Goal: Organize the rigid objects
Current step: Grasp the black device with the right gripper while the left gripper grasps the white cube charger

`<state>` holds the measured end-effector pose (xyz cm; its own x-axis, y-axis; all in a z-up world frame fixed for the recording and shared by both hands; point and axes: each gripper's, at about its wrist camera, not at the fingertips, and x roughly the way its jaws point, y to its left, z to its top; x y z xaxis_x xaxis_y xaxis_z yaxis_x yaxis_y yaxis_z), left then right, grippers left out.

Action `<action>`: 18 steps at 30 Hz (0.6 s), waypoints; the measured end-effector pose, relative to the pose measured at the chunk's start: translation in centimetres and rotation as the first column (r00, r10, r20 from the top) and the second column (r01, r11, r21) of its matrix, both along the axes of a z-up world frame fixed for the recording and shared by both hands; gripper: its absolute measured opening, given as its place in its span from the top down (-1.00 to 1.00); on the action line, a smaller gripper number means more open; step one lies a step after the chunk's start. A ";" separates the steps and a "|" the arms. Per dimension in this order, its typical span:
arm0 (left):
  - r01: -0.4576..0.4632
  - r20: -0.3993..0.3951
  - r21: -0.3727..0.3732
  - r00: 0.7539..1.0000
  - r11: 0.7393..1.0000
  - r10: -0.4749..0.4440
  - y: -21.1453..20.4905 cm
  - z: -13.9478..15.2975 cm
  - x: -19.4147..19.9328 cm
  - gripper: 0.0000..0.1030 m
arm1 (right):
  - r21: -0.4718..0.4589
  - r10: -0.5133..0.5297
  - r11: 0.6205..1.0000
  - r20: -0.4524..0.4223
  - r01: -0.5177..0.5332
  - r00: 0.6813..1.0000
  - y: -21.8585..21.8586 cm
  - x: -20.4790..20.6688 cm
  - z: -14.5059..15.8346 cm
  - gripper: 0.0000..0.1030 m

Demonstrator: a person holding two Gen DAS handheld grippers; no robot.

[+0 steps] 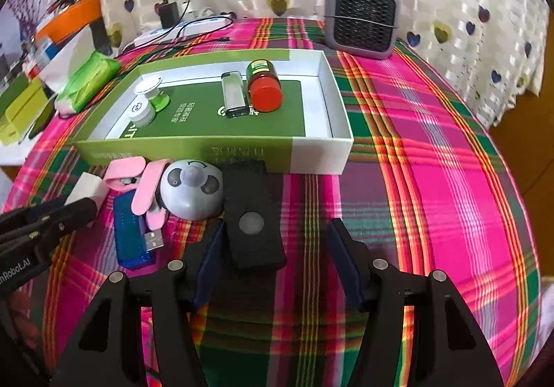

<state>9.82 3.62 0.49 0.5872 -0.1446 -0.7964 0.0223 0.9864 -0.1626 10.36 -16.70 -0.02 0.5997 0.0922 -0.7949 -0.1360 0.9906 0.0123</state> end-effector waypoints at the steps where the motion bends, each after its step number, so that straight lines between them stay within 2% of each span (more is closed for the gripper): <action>1: 0.002 0.000 0.010 1.000 1.000 -0.002 -0.1 0.0 0.1 0.28 | 0.003 0.004 1.000 0.002 -0.004 1.000 -0.1 0.1 0.0 -0.16; 7: 0.041 0.032 0.084 0.999 0.996 -0.044 -0.9 -0.2 -0.2 0.28 | 0.003 0.036 0.999 0.007 -0.036 0.999 -0.1 0.2 -0.1 -0.16; 12: 0.029 0.030 0.053 0.999 0.998 -0.031 -0.4 -0.2 -0.1 0.28 | 0.009 0.053 0.999 0.007 -0.053 0.999 -0.2 0.2 -0.1 -0.14; 18: 0.021 0.032 0.050 0.999 0.999 -0.023 -0.2 -0.1 -0.3 0.36 | 0.010 0.036 0.999 0.016 -0.037 0.999 -0.7 0.1 0.1 0.22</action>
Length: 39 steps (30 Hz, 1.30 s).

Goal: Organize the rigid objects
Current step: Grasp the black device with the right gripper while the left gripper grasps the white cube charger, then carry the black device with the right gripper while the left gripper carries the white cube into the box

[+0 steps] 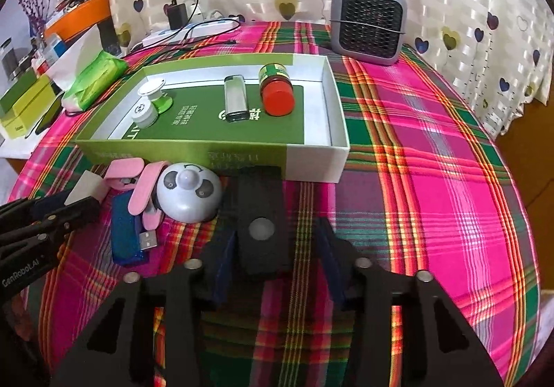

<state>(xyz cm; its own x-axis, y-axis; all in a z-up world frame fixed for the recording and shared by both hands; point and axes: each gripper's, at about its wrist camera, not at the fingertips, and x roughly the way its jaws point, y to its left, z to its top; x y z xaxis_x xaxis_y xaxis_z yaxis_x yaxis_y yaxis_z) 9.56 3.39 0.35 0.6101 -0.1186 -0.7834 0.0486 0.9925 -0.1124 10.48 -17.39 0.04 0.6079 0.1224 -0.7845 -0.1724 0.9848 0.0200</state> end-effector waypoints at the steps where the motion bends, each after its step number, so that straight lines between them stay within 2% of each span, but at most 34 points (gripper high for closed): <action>1: -0.001 0.000 -0.006 1.000 1.000 0.001 0.1 0.0 0.0 0.36 | 0.002 -0.003 1.000 0.001 0.003 1.000 -0.1 0.0 0.0 0.30; 5: -0.001 0.006 -0.019 1.000 1.000 0.001 0.3 0.0 -0.2 0.37 | 0.007 -0.006 1.000 0.003 0.006 1.000 -0.4 -0.2 0.1 0.45; 39: 0.004 0.027 -0.045 1.000 0.999 -0.003 0.3 0.4 -0.9 0.38 | 0.064 0.006 0.998 -0.005 -0.005 1.000 -1.0 -1.0 0.2 0.46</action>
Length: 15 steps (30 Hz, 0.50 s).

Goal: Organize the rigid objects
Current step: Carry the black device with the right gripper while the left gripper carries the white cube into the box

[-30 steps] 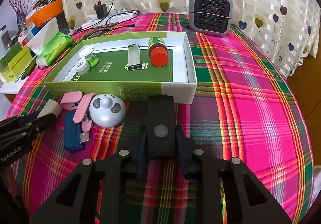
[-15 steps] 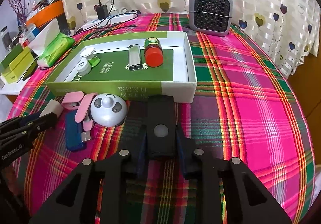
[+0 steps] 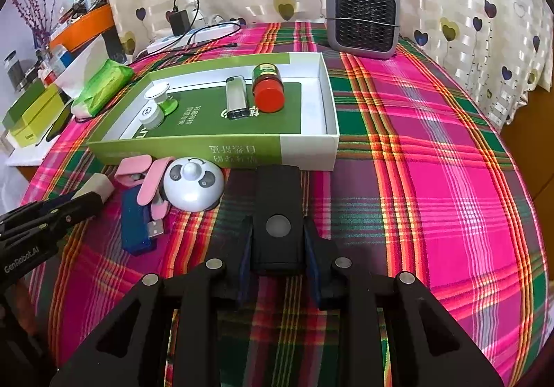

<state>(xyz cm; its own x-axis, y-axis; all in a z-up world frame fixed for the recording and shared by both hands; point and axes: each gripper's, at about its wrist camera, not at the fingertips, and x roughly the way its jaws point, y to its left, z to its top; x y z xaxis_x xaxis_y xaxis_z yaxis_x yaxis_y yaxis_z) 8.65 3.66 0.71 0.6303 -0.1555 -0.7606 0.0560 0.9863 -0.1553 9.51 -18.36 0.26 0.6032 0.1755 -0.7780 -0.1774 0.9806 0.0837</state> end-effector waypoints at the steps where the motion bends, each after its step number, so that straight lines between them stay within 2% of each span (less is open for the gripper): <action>1: -0.003 0.000 -0.004 1.000 1.000 0.003 0.2 0.1 -0.2 0.38 | 0.001 0.001 1.000 0.001 -0.001 1.000 0.0 0.0 0.0 0.46; 15: -0.005 0.064 -0.028 0.998 1.000 0.007 1.0 1.8 -1.3 0.38 | 0.030 0.023 0.999 0.022 -0.024 0.999 -0.3 -0.6 1.1 0.46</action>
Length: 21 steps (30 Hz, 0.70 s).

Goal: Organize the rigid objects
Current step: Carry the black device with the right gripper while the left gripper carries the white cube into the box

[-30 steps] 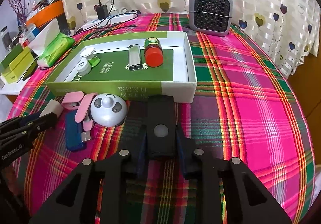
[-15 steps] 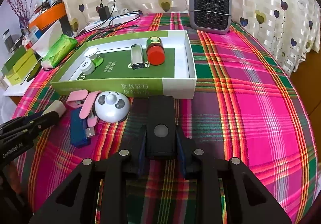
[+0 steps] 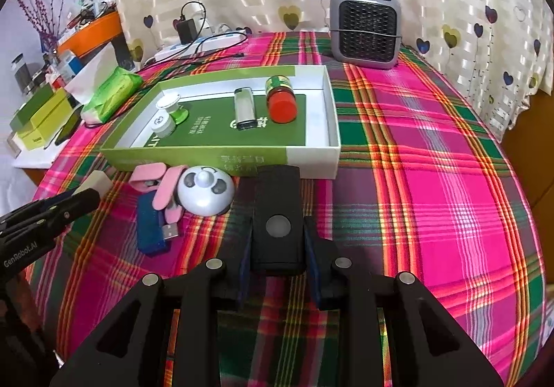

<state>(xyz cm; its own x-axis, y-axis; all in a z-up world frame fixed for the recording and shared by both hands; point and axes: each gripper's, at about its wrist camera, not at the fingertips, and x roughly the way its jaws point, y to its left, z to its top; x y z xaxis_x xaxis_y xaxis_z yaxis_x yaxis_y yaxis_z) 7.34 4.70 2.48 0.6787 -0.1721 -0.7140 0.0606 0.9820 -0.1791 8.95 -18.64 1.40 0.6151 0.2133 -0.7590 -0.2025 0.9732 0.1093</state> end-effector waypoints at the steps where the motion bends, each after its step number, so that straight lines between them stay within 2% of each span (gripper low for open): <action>1: 0.002 0.002 -0.001 1.000 1.000 -0.002 0.0 0.1 -0.1 0.38 | 0.019 0.007 1.000 -0.005 -0.007 1.000 0.0 0.0 0.1 0.46; 9: 0.006 0.036 -0.009 0.999 1.000 -0.006 0.1 1.8 0.2 0.38 | 0.025 0.033 0.999 0.025 -0.034 0.999 0.4 -0.1 1.8 0.46; 21: 0.020 0.045 -0.013 0.999 1.000 -0.019 -0.4 2.6 3.0 0.38 | 0.045 0.104 0.993 0.034 -0.106 0.994 1.8 3.3 3.6 0.46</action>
